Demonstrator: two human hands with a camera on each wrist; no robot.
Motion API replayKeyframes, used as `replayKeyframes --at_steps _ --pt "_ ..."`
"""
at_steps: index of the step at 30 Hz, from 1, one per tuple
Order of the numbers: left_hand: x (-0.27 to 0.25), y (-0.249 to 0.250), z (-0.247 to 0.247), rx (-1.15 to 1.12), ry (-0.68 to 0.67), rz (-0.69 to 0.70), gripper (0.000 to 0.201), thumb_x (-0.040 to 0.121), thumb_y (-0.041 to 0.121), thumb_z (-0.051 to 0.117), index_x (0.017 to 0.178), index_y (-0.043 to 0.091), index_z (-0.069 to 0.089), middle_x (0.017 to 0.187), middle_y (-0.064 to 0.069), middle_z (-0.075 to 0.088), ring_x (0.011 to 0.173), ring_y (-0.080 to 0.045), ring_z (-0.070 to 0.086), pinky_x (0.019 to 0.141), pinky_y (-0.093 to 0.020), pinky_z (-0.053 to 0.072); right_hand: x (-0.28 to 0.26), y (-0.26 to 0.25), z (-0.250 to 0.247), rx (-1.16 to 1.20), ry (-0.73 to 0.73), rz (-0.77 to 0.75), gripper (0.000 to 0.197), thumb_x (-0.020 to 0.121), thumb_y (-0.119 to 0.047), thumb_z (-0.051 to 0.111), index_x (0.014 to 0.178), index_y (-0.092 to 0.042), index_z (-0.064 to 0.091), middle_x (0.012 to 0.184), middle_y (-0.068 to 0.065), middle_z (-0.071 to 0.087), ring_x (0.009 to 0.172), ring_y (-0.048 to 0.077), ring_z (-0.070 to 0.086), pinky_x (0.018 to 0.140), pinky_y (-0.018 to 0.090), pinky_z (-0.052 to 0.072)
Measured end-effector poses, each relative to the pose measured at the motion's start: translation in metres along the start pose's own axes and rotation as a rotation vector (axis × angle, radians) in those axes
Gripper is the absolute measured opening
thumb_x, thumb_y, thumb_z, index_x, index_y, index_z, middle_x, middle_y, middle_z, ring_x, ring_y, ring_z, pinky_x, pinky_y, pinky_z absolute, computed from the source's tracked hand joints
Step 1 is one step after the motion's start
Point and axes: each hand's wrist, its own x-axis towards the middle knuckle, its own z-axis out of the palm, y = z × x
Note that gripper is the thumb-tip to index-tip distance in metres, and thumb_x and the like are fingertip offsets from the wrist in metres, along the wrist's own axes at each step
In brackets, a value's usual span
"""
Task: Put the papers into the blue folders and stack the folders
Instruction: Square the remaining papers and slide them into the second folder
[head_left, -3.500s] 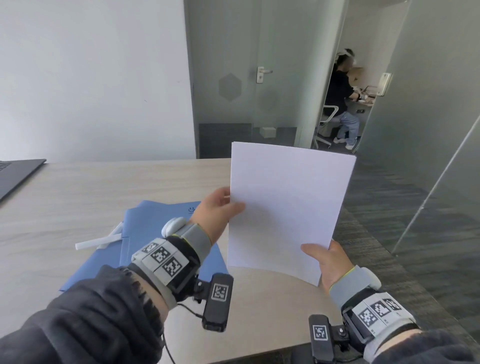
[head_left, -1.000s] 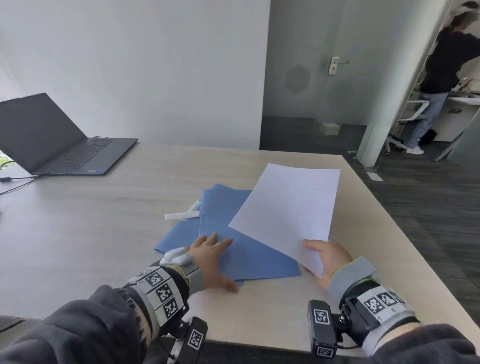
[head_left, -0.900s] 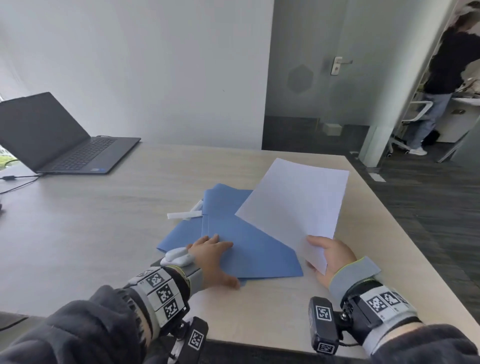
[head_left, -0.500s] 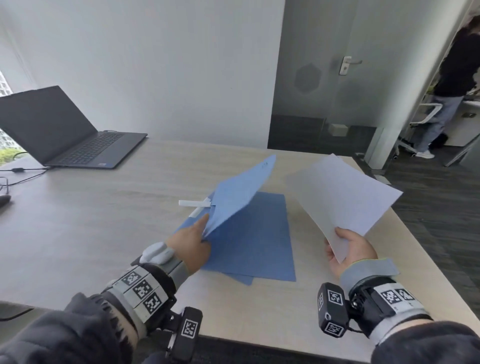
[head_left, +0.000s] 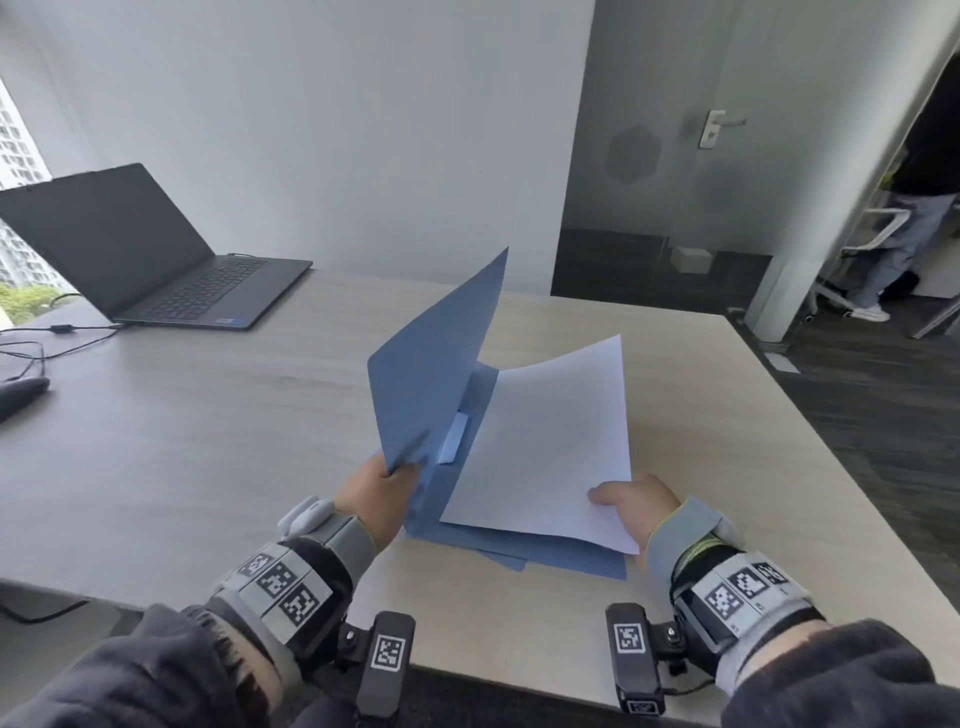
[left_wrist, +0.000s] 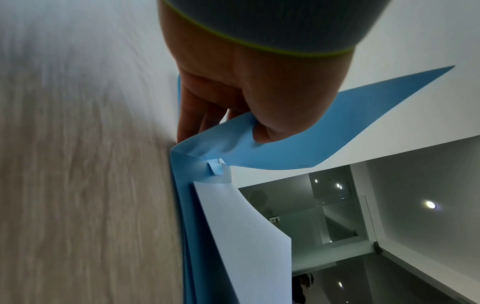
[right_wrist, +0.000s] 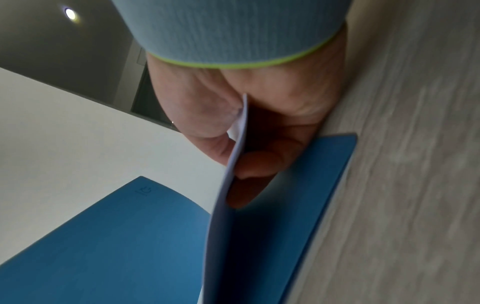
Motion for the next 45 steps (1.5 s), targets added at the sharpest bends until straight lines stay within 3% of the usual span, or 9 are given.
replayKeyframes --at_steps 5,10,17,23,27,30,35,38,45 --pt "-0.006 0.005 0.001 -0.017 0.02 -0.009 0.026 0.081 0.032 0.043 0.094 0.032 0.064 0.086 0.0 0.068 0.073 -0.02 0.065 0.068 -0.033 0.055 -0.007 0.002 0.015 0.032 -0.018 -0.018 0.018 0.075 -0.007 0.068 0.092 -0.007 0.072 0.099 0.02 0.073 0.092 0.04 0.069 0.086 0.05 0.054" --pt "0.004 -0.006 0.002 0.063 0.034 -0.018 0.036 0.073 0.032 0.036 0.091 0.018 0.064 0.079 -0.007 0.06 0.071 -0.025 0.053 0.078 -0.05 0.055 -0.012 0.003 0.021 0.037 -0.031 -0.049 0.014 0.082 0.0 0.064 0.082 -0.013 0.07 0.088 0.014 0.071 0.082 0.034 0.067 0.081 0.043 0.053" --pt "0.011 -0.013 0.0 0.065 0.017 -0.003 0.029 0.073 0.032 0.037 0.087 0.027 0.061 0.077 -0.005 0.055 0.07 -0.019 0.05 0.081 -0.058 0.056 -0.012 0.003 0.024 0.032 -0.059 -0.052 0.013 0.079 -0.001 0.066 0.082 -0.013 0.07 0.085 0.013 0.07 0.08 0.033 0.066 0.08 0.042 0.053" --pt "0.008 -0.01 0.002 0.065 0.025 0.012 0.032 0.074 0.032 0.036 0.09 0.03 0.064 0.087 -0.013 0.069 0.082 -0.038 0.066 0.086 -0.055 0.057 -0.01 0.002 0.024 0.013 -0.064 -0.052 0.011 0.078 -0.003 0.066 0.086 -0.009 0.069 0.087 0.014 0.069 0.082 0.034 0.065 0.084 0.047 0.053" --pt "0.018 -0.02 0.003 0.048 0.041 0.009 0.038 0.071 0.038 0.036 0.091 0.019 0.063 0.085 -0.02 0.066 0.072 -0.024 0.057 0.085 -0.057 0.057 -0.011 0.0 0.025 0.001 -0.081 -0.059 0.011 0.07 -0.008 0.069 0.079 -0.013 0.068 0.086 0.015 0.068 0.082 0.034 0.064 0.087 0.051 0.052" --pt "0.028 -0.033 0.003 0.053 0.021 -0.006 0.046 0.065 0.044 0.035 0.089 0.013 0.06 0.075 -0.007 0.058 0.07 -0.02 0.052 0.085 -0.061 0.054 -0.009 -0.001 0.025 -0.019 -0.104 -0.074 0.01 0.074 -0.005 0.068 0.078 -0.014 0.069 0.09 0.016 0.068 0.083 0.033 0.064 0.09 0.052 0.051" --pt "0.022 -0.025 0.003 0.103 0.032 0.002 0.047 0.067 0.042 0.035 0.088 0.007 0.059 0.071 -0.005 0.052 0.067 -0.021 0.046 0.071 -0.052 0.055 -0.008 -0.001 0.024 -0.05 -0.103 -0.082 0.016 0.082 0.0 0.062 0.079 -0.015 0.068 0.085 0.013 0.067 0.082 0.032 0.063 0.085 0.044 0.052" --pt "0.015 -0.017 0.003 0.123 0.057 0.03 0.041 0.07 0.035 0.035 0.084 0.002 0.055 0.07 -0.006 0.047 0.067 -0.022 0.039 0.066 -0.038 0.041 -0.009 -0.002 0.023 -0.054 -0.093 -0.084 0.009 0.076 -0.006 0.066 0.079 -0.014 0.069 0.086 0.015 0.068 0.08 0.032 0.064 0.081 0.043 0.052" --pt "0.006 -0.01 0.001 0.137 0.045 0.04 0.02 0.07 0.033 0.034 0.068 0.017 0.046 0.066 -0.003 0.041 0.065 -0.023 0.034 0.065 -0.035 0.034 -0.01 -0.007 0.022 -0.078 -0.07 -0.088 0.011 0.083 -0.001 0.062 0.083 -0.01 0.069 0.083 0.014 0.067 0.077 0.03 0.062 0.073 0.035 0.049"
